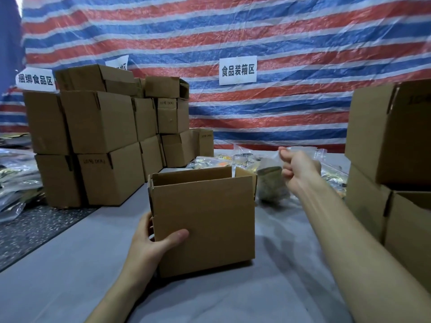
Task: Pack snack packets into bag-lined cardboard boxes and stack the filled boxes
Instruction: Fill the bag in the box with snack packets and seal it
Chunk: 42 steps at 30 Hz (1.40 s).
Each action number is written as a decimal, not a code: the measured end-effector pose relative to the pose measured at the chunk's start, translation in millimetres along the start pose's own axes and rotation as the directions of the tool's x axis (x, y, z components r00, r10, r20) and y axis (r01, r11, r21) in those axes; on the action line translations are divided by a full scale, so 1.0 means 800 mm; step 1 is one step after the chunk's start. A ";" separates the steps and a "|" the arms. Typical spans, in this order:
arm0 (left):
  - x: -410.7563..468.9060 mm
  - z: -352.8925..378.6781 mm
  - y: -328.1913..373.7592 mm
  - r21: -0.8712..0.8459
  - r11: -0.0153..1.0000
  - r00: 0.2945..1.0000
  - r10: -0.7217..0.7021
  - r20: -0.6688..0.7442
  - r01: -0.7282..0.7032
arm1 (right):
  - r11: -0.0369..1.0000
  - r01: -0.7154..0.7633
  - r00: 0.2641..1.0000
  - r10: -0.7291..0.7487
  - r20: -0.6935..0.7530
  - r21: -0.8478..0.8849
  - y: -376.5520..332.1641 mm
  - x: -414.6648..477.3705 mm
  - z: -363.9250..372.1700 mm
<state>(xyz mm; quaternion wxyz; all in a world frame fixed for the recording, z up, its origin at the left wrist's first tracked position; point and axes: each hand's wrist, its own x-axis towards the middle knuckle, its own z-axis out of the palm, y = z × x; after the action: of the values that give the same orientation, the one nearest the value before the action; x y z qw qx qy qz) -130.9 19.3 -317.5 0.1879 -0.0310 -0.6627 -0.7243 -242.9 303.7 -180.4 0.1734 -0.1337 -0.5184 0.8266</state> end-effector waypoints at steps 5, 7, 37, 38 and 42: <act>0.000 -0.001 0.000 -0.006 1.000 1.000 -0.006 -0.002 0.006 | 0.991 0.064 0.979 -0.041 0.198 -0.114 -0.032 -0.023 -0.008; 0.000 0.000 0.001 0.002 1.000 1.000 0.000 -0.015 0.000 | 0.975 0.067 0.968 -0.011 0.252 -0.211 -0.033 -0.028 -0.011; -0.003 -0.001 0.001 0.028 1.000 0.997 0.006 0.074 -0.008 | 0.635 0.261 0.965 -0.155 0.211 -0.727 -0.070 -0.021 -0.050; -0.004 -0.001 0.000 0.046 0.999 0.996 0.008 0.084 -0.012 | 0.663 0.274 0.961 -0.170 0.217 -0.697 -0.071 -0.023 -0.049; -0.007 -0.002 -0.003 0.084 0.996 0.989 -0.003 0.150 -0.010 | 0.708 0.355 0.934 -0.242 0.263 -0.610 -0.063 -0.042 -0.033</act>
<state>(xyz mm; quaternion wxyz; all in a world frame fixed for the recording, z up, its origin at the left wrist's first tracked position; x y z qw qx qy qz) -126.1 19.5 -321.3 0.1398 -0.0785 -0.7050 -0.6909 -194.3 331.0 -144.8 0.2050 -0.0313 -0.7991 0.5643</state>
